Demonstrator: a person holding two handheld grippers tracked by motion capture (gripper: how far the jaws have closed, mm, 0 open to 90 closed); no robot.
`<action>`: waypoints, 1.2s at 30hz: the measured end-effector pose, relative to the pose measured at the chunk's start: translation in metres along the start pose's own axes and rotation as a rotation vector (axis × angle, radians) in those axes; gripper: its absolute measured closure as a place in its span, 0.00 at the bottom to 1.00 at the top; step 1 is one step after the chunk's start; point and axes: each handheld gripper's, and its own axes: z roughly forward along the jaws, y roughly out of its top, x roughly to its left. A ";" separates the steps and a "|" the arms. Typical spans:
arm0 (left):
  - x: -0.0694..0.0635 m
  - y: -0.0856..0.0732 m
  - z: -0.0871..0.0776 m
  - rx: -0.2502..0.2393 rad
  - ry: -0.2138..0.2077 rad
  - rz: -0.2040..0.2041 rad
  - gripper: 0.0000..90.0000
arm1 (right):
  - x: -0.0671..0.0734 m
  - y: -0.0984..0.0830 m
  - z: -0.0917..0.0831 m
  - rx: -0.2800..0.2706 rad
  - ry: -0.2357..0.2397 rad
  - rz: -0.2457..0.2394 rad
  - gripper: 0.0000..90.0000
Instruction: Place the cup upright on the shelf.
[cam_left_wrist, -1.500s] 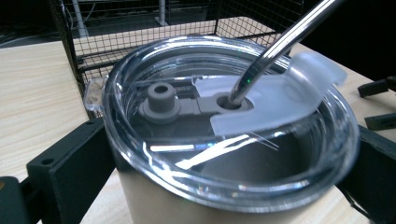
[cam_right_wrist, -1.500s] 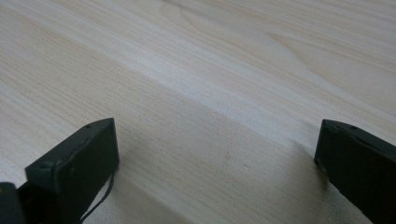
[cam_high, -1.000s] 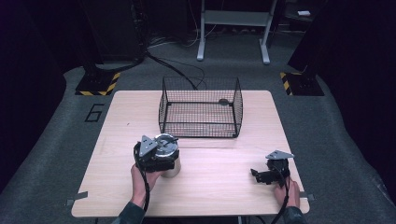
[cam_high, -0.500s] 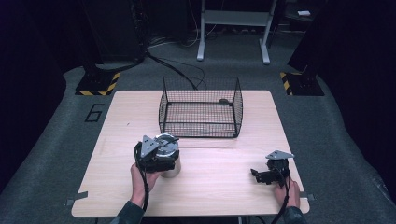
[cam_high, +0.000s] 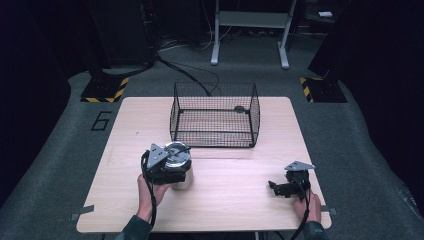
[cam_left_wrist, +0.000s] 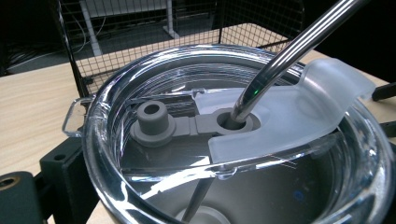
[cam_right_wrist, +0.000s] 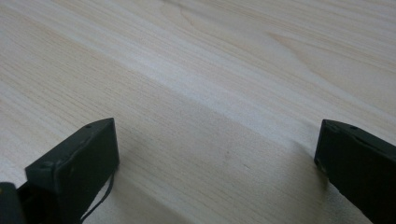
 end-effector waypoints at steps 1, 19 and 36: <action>0.000 0.002 -0.001 0.006 -0.007 0.003 0.04 | 0.000 0.000 0.000 0.001 0.000 0.000 0.00; 0.004 0.027 -0.004 -0.006 -0.038 0.025 0.04 | 0.000 0.000 0.000 0.000 0.001 0.000 0.00; 0.003 0.050 0.000 -0.009 -0.076 0.058 0.04 | 0.000 0.000 0.000 0.000 0.001 0.000 0.00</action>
